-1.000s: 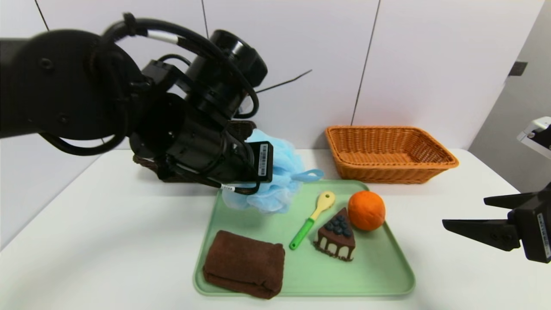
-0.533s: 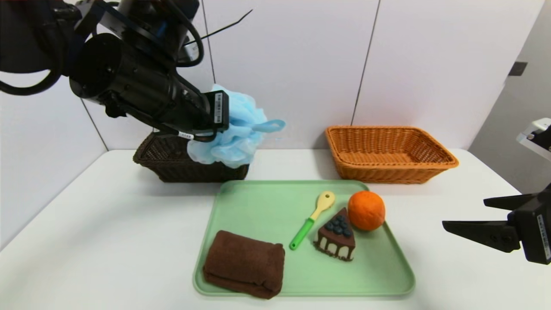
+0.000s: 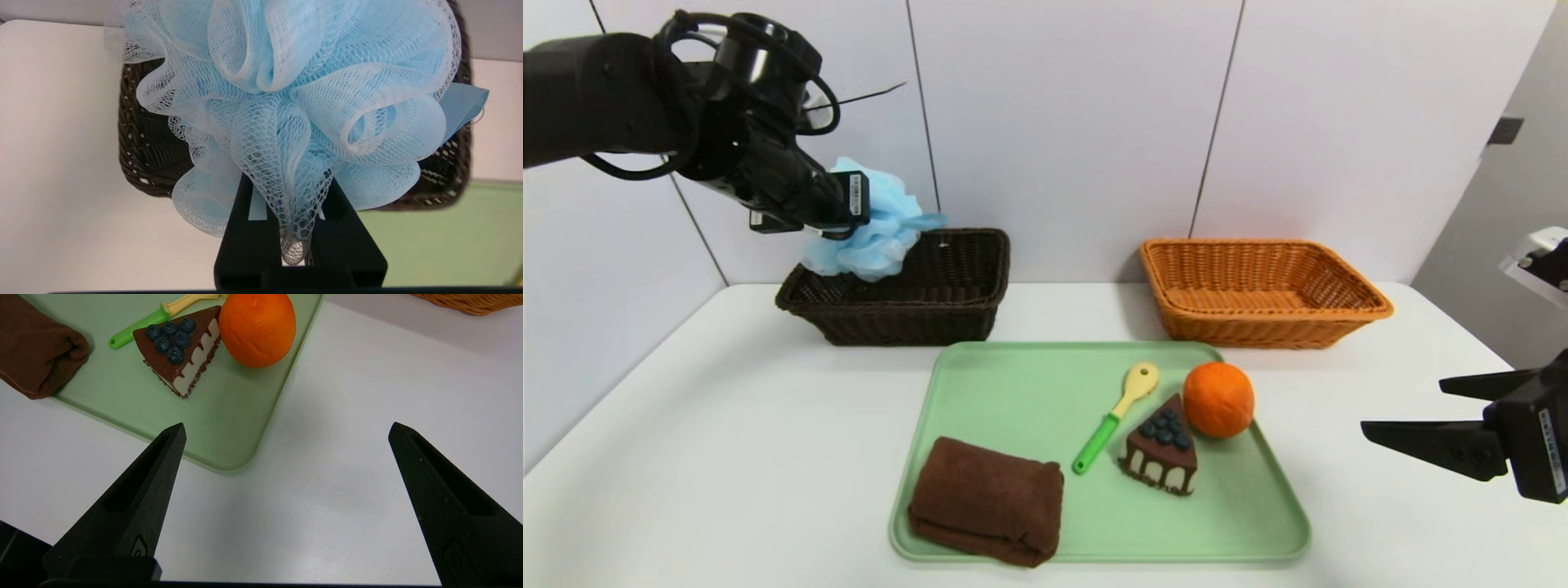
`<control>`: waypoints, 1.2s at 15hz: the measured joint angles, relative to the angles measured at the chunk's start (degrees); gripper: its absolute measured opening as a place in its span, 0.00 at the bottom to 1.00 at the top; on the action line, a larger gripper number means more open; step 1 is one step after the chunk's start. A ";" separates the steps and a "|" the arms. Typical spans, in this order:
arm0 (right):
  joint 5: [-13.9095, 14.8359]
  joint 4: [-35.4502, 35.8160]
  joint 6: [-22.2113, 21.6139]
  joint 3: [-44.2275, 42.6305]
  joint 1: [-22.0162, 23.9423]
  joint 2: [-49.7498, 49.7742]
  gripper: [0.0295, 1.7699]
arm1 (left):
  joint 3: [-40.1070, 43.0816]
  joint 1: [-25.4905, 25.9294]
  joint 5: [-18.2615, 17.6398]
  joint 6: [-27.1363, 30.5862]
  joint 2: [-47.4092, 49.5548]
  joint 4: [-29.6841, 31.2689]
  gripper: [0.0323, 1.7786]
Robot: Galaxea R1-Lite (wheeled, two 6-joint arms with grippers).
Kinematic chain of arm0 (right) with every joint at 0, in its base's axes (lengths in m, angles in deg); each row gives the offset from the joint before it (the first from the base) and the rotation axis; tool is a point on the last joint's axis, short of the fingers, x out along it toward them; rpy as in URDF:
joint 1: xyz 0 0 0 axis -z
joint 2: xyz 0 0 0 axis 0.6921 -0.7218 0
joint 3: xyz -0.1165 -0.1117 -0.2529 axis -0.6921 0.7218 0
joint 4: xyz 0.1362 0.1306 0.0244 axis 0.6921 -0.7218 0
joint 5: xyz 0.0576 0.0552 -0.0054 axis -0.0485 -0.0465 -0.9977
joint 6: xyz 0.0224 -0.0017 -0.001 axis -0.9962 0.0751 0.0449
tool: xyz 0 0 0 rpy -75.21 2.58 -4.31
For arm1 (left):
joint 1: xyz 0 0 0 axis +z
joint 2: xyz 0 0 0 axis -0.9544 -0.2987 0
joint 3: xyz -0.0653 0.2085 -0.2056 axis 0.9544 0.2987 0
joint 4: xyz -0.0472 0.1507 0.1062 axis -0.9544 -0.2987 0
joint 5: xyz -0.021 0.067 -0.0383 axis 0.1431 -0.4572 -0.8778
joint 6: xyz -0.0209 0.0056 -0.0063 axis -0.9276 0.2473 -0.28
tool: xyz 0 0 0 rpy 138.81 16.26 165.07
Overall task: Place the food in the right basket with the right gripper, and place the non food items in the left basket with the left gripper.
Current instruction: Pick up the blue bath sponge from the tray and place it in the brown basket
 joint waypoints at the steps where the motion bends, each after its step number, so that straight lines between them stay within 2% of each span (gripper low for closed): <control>1: -0.06 -0.01 -0.02 0.16 0.00 0.00 0.97 | -0.02 1.27 -0.04 0.45 -1.33 1.35 0.10; 6: -0.09 0.10 0.04 0.41 0.00 0.02 0.97 | -0.05 4.96 -0.30 0.59 -6.75 3.62 0.10; 8: -0.09 0.07 0.02 0.51 0.00 0.07 0.97 | -0.05 5.18 -0.44 0.41 -7.83 3.73 0.28; 11: -0.09 0.07 0.02 0.51 0.00 0.18 0.97 | -0.07 5.32 -0.44 0.37 -8.44 3.80 0.50; 15: -0.05 0.00 -0.07 0.60 0.00 0.24 0.97 | -0.05 5.32 -0.39 0.39 -7.95 3.78 0.69; 18: -0.09 -0.01 -0.16 0.62 0.00 0.33 0.97 | -0.05 5.27 -0.34 0.43 -6.34 3.75 0.77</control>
